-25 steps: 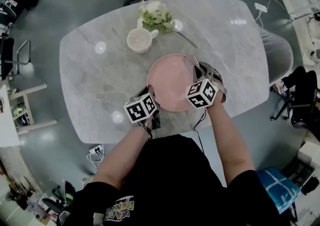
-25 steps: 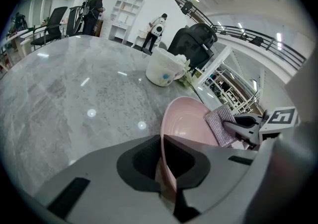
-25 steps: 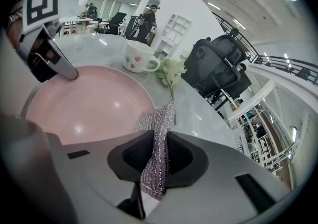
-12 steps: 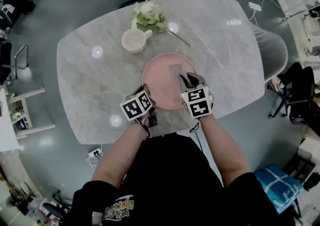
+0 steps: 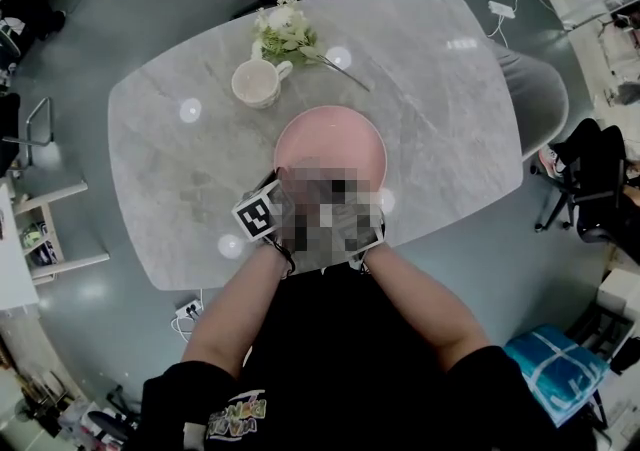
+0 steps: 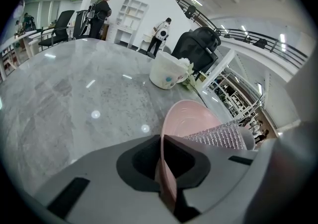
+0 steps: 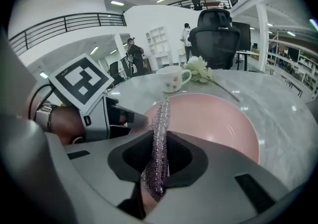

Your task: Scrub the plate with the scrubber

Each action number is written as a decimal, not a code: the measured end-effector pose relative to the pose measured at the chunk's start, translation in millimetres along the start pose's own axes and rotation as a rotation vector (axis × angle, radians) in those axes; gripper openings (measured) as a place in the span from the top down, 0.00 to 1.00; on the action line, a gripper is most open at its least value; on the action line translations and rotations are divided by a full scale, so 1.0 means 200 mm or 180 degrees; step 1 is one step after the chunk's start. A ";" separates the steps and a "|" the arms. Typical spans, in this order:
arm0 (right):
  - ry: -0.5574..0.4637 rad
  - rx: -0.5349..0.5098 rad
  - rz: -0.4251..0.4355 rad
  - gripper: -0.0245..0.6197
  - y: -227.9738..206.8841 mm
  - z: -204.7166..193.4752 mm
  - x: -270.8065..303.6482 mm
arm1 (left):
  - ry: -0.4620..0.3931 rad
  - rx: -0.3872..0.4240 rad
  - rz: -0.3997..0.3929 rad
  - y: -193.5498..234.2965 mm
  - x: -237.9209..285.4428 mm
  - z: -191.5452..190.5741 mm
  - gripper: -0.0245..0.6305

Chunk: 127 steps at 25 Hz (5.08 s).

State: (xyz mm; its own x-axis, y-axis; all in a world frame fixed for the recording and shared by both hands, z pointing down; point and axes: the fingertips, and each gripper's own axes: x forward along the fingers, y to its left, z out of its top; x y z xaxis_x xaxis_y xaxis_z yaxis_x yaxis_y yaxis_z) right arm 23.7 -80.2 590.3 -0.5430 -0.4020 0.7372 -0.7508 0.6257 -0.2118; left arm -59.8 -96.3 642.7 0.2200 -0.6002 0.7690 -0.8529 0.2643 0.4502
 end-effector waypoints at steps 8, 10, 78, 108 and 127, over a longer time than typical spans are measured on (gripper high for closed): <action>0.0357 -0.0815 -0.0346 0.85 -0.16 -0.13 -0.03 | -0.0035 -0.0043 0.0022 0.00 0.00 0.00 0.92; 0.0414 -0.1028 -0.0429 0.85 -0.21 -0.15 -0.05 | -0.0038 -0.0043 0.0029 0.01 0.00 0.00 0.92; -0.1085 0.0064 -0.0129 0.85 -0.33 0.09 -0.93 | -0.1201 0.1620 -0.0545 -0.37 -1.04 -0.06 0.93; -0.1665 0.0259 -0.0934 0.85 0.72 -0.03 -1.22 | -0.1349 0.2315 -0.1942 -0.27 -1.66 -0.06 0.93; -0.1718 0.0364 -0.1052 0.85 0.84 -0.17 -1.33 | -0.1190 0.2442 -0.2119 -0.31 -1.72 -0.22 0.93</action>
State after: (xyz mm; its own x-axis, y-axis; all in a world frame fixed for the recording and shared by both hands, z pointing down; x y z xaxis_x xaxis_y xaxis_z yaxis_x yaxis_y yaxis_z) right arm 55.5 155.1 381.1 -0.3667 -0.8599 0.3550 -0.9301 0.3480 -0.1177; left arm -62.2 127.9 369.9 0.7012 -0.6751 0.2294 -0.7130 -0.6650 0.2225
